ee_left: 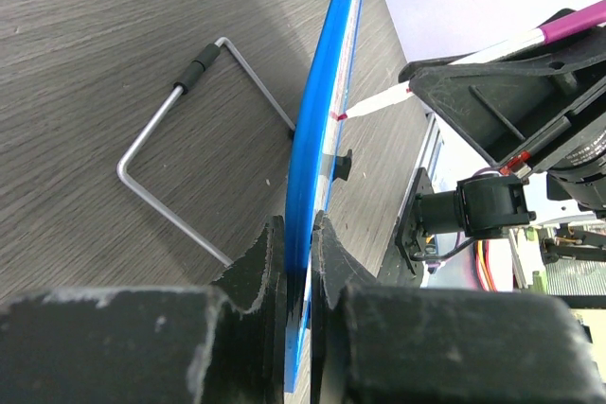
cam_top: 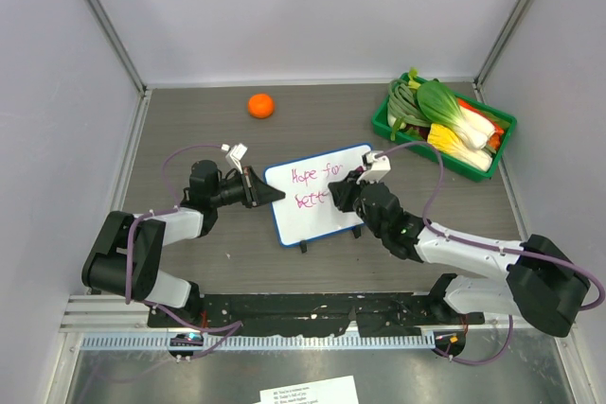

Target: Write a sentence on the whiteboard

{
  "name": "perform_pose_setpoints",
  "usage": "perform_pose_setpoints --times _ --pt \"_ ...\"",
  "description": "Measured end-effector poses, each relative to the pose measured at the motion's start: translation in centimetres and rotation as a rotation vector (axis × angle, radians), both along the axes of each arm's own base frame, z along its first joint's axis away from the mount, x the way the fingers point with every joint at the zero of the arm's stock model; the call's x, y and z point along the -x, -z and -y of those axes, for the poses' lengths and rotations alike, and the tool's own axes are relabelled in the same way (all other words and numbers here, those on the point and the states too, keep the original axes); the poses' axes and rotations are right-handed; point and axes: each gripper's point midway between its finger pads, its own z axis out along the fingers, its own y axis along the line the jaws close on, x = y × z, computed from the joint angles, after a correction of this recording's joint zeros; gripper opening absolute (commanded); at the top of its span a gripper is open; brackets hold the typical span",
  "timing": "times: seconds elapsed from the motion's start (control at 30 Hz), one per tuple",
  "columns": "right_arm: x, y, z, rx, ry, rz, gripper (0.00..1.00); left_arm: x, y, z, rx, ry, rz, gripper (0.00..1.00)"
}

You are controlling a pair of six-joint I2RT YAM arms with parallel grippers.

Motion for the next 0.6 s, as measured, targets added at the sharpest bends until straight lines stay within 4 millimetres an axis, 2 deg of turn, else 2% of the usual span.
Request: perform_pose_setpoints --times 0.6 --pt "1.3 1.4 1.3 0.009 0.001 -0.036 0.01 0.0 0.0 0.0 0.000 0.000 0.000 0.00"
